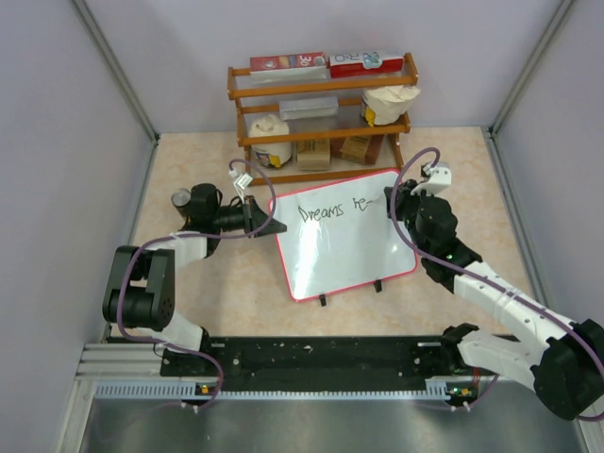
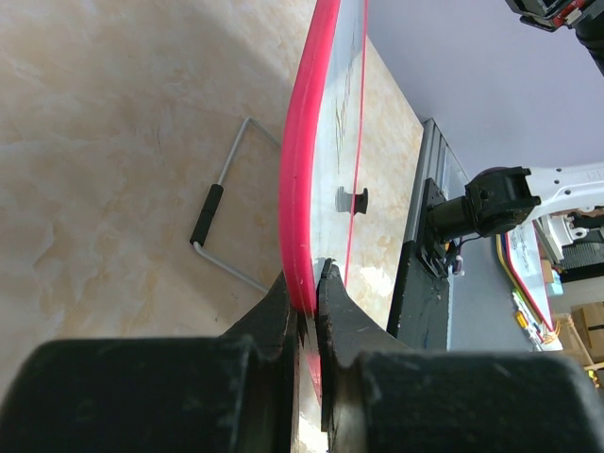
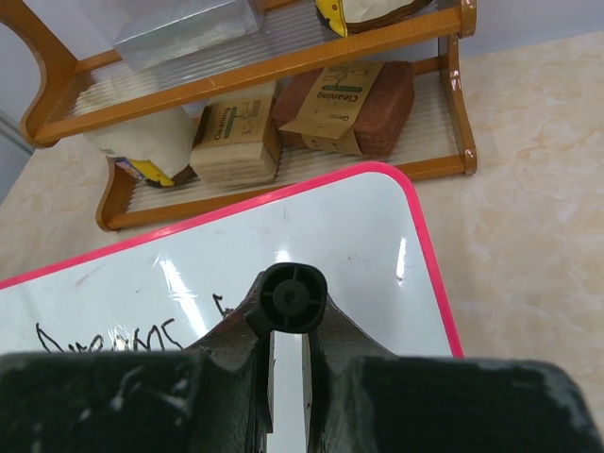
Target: Write a sentence on the whiteboard
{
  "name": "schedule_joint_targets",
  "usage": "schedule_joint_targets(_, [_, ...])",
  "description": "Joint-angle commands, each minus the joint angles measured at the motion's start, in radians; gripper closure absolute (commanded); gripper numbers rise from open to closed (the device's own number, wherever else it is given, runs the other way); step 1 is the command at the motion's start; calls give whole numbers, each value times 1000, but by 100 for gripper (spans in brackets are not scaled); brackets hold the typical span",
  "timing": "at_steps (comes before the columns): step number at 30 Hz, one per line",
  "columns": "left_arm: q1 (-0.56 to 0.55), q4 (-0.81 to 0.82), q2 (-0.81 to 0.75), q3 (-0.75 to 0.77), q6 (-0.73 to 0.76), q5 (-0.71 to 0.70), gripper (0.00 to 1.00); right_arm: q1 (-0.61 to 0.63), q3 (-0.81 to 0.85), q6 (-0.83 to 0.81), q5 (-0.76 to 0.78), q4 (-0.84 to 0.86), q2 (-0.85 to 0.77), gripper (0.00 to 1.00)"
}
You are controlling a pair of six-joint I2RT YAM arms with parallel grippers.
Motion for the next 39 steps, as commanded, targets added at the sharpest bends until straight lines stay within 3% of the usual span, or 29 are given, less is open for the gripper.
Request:
schedule_joint_targets(1, [-29,-8,33,-10,213,-63,100,-16,29,1,20,26,17,100])
schedule_joint_targets(24, [-31,-11,36,-7,215,-60,100,-17,37,1,-83,26,36,100])
schedule_joint_targets(39, [-31,-11,33,-9,216,-56,100,-16,-40,24,-54,-11,-22,100])
